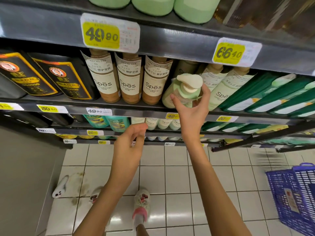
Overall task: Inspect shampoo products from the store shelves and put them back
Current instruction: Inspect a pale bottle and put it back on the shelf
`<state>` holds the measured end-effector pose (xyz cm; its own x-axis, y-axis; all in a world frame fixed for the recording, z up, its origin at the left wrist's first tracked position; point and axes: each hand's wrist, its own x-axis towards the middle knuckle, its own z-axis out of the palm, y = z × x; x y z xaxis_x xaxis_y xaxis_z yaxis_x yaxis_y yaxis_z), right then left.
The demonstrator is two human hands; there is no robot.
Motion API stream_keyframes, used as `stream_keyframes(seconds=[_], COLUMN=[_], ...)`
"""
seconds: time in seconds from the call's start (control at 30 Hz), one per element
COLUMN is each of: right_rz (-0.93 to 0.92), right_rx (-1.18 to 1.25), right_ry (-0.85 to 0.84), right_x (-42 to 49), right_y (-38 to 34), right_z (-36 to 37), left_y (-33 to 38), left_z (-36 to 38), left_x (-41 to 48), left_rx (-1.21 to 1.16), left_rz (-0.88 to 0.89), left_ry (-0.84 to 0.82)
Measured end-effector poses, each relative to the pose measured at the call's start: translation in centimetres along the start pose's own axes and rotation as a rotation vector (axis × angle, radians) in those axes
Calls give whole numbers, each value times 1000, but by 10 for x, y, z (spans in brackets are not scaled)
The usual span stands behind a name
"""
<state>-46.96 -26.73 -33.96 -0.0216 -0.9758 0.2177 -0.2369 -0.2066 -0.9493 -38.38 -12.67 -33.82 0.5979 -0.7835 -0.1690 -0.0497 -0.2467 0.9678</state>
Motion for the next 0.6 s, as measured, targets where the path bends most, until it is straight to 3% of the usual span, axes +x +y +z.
stream_keyframes(seconds=[0.2, 0.4, 0.6], right_rz=[130, 475, 582], right_rx=[-33, 29, 19], right_ry=[12, -205, -241], right_x=[-23, -57, -82], right_y=[-37, -78, -98], right_z=[-35, -85, -112], left_y=[24, 37, 40], left_z=[-7, 1, 20], left_x=[-40, -100, -141], left_rx=[51, 326, 440], left_rz=[10, -15, -31], left_ry=[-75, -160, -231])
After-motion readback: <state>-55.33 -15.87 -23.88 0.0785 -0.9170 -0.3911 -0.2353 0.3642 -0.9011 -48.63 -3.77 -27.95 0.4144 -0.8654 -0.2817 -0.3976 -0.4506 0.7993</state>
